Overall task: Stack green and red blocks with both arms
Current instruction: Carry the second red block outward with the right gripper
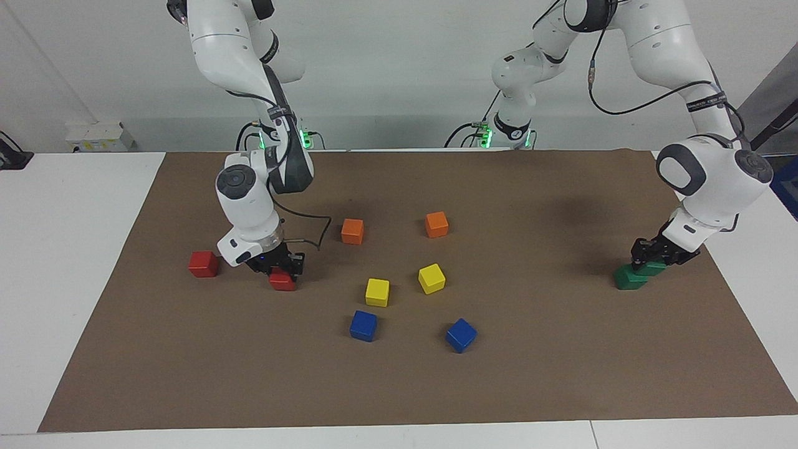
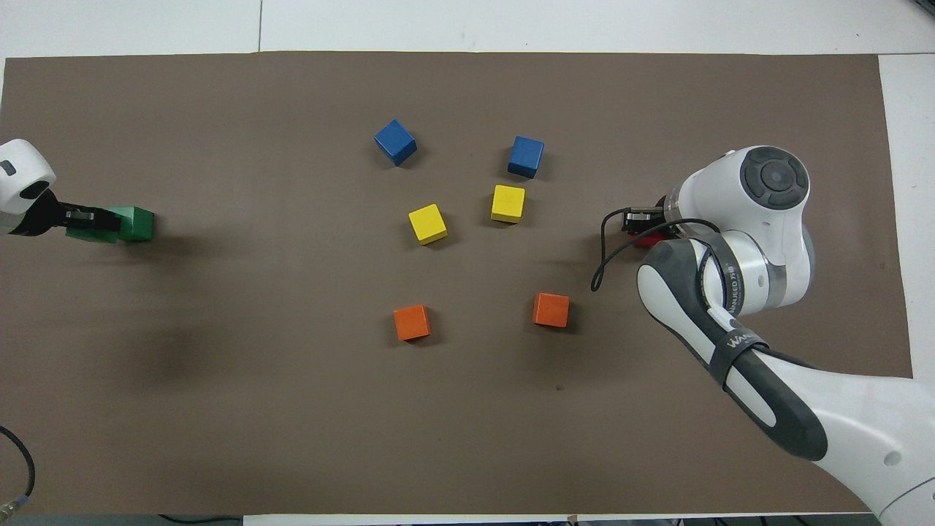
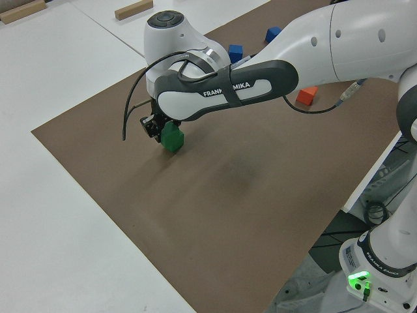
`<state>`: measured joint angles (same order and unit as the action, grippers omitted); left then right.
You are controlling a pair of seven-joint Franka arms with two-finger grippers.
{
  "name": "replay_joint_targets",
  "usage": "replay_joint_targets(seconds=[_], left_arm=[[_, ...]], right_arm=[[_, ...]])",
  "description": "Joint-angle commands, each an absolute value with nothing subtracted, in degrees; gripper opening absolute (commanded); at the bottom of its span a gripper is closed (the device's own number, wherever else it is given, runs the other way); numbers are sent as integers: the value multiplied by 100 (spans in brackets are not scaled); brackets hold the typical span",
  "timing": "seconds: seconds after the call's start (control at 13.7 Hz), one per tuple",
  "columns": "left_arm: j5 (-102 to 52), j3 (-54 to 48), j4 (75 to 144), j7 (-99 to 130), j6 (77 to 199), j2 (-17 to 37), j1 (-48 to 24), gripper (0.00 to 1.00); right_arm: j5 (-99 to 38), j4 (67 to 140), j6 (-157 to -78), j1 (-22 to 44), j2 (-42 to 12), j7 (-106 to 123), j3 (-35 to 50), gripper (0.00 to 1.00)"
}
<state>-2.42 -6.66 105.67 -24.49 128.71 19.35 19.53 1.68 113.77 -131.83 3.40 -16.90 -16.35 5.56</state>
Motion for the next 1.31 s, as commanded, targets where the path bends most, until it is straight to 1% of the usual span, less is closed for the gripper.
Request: replay_joint_targets(seconds=[0.0,0.22,0.36,0.58,0.73,1.24], left_arm=[[-404,-694,10767,-2295,13200,1784,1846,0],[-396,-677,10775,-2303,13605,1810,1601,0],[-387,-668,10784,-2329,13606,1811,1582,0],[-387,-668,10880,-2338,13535,1758,1617,0],[-387,-668,11091,-2347,13535,1627,1670,0],[-387,-668,11180,-2312,13553,1529,1670,0]], right_arm=[[272,11206,-12342,63,-1215,-1444,563,0],[264,11215,-11612,-543,-670,-399,563,0],[272,11224,-11488,-965,-510,269,562,0],[272,11512,-11732,-1396,-405,948,562,0],[272,11803,-12136,-1555,-387,1176,562,0],[264,12137,-12551,-1565,-431,1169,562,0]])
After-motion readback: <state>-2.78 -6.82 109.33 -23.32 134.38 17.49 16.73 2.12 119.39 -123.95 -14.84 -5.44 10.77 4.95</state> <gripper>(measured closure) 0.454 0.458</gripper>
